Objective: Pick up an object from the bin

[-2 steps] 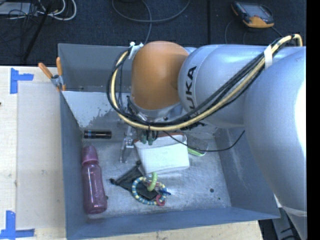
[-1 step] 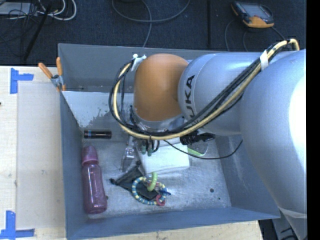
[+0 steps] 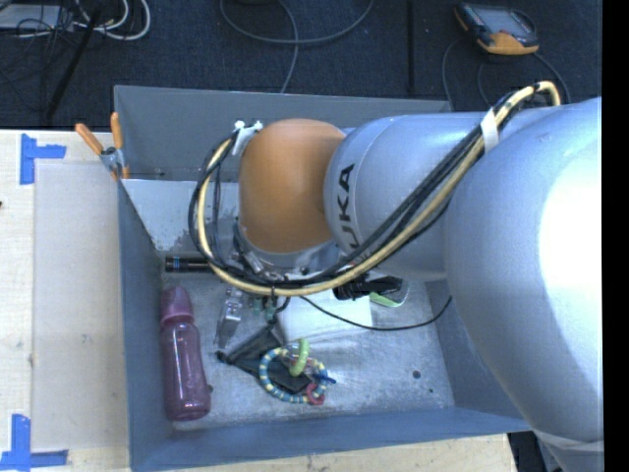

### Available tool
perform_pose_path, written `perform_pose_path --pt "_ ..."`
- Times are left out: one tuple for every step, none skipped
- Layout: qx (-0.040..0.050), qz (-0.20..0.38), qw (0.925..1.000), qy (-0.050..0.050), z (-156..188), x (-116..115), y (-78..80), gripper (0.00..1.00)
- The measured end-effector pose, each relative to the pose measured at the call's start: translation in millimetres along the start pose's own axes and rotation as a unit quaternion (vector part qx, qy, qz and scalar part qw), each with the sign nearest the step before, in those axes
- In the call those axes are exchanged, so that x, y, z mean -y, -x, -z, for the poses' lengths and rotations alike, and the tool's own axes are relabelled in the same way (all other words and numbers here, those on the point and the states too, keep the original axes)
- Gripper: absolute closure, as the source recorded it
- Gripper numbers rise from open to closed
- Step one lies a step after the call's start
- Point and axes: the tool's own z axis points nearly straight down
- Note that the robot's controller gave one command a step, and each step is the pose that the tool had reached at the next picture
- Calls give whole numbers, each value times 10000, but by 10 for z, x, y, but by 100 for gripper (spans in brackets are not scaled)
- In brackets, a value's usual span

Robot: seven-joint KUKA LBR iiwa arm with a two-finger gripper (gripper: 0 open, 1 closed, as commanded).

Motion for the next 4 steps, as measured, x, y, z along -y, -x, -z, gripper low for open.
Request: perform_pose_path --pt "-6 563 9984 5 -257 14 -112 0" --pt "-12 2152 9766 3 -344 293 -12 0" --pt "0 2981 9545 3 -499 508 -17 0" --pt "-12 2014 9795 14 -760 636 -230 100"
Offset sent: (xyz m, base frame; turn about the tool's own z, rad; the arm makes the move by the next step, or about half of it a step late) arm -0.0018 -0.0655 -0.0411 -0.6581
